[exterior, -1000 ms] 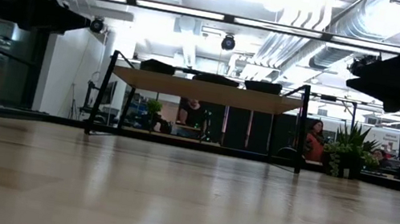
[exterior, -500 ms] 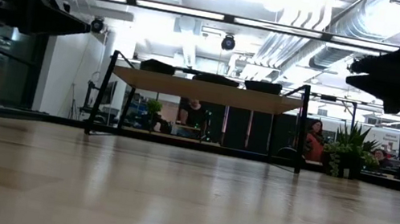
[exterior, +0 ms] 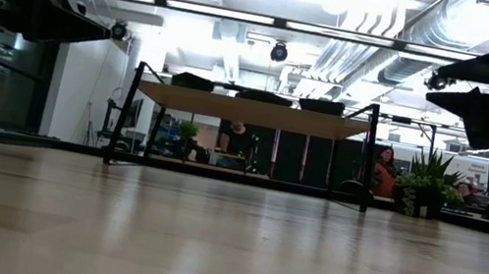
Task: Pick & Place Mini shaped plates
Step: Return to Home Position
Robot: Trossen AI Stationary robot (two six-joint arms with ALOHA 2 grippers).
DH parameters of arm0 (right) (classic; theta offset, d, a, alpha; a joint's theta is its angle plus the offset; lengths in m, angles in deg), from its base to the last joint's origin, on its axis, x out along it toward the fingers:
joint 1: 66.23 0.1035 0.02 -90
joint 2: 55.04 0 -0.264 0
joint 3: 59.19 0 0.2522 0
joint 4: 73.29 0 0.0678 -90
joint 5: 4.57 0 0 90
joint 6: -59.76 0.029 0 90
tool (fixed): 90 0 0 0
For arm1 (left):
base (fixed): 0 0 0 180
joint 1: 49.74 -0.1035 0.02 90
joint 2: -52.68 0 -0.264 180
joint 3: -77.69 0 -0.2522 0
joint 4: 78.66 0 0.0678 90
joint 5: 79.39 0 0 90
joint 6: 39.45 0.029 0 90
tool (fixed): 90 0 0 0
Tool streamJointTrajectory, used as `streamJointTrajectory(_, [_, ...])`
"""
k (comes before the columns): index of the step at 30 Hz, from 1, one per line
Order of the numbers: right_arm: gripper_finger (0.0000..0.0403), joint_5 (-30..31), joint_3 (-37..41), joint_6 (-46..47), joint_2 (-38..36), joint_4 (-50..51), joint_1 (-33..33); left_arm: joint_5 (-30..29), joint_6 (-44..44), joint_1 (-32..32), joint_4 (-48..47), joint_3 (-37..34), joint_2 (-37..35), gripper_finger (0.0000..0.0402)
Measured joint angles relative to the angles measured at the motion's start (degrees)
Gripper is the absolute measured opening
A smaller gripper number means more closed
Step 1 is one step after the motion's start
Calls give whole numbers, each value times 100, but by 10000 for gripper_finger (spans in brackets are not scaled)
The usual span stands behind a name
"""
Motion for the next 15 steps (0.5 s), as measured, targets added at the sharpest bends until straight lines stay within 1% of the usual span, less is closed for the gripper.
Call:
streamJointTrajectory(3, [197, -123, -2, 173, 0, 0, 2, 0, 0, 0, 0, 1, 0, 78])
streamJointTrajectory(10, [197, -123, -5, -198, 0, 0, 2, 0, 0, 0, 0, 0, 0, 78])
streamJointTrajectory(15, [197, -122, -9, -190, 0, 0, 0, -1, 0, 0, 0, 0, 0, 78])
